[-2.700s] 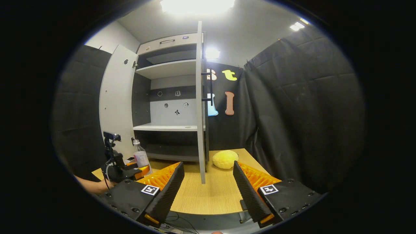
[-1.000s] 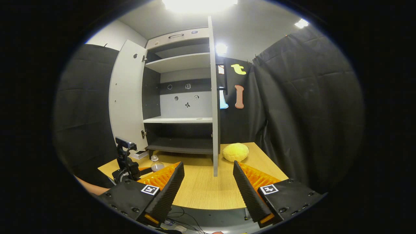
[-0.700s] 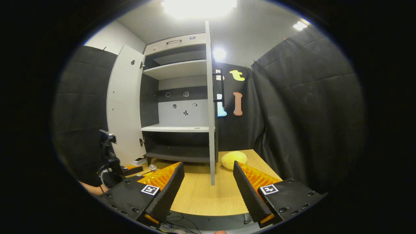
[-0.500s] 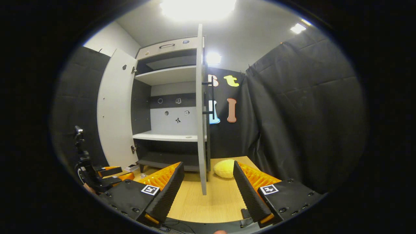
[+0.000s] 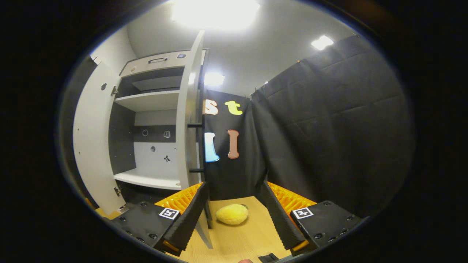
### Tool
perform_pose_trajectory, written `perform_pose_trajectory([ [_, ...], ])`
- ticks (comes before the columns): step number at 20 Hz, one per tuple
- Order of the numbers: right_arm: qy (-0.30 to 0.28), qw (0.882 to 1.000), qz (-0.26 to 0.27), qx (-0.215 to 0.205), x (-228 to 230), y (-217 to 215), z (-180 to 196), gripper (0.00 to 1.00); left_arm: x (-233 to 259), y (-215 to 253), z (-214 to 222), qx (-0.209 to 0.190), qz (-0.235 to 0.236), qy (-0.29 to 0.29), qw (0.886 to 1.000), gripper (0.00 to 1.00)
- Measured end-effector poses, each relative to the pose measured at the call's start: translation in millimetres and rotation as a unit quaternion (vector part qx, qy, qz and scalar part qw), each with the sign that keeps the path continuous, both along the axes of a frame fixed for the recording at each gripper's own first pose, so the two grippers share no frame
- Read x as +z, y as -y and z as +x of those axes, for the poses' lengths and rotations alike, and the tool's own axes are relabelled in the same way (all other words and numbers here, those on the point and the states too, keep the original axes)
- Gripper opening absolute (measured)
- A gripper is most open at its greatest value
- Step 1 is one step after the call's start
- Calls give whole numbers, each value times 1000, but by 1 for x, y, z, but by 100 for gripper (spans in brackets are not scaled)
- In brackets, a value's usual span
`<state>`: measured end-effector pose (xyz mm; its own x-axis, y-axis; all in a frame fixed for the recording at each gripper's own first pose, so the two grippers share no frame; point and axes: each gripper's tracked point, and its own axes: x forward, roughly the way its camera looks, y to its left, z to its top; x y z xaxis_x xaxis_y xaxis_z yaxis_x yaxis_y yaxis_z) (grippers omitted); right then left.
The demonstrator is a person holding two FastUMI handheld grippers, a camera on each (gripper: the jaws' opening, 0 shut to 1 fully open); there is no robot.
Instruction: Grasp the bottle in the cabinet with the left hand and place it on the coaster, then close the right door with the right hand and the left door with the left hand.
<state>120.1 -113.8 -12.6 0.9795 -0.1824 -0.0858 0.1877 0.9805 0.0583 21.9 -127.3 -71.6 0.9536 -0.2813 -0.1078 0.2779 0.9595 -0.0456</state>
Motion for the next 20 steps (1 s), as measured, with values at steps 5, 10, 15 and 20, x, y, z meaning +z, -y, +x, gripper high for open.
perform_pose_trajectory([
  [5,23,996,-38,-80,19,17,40,96,16,-66,10,47,2,8,999,82],
  [10,23,993,-46,-109,26,13,62,96,20,-119,22,80,-2,9,997,82],
  [15,18,993,-58,-104,31,3,67,95,16,-162,26,114,-9,9,993,87],
  [20,11,995,-48,-82,32,-15,65,92,10,-182,38,124,-14,7,992,88],
])
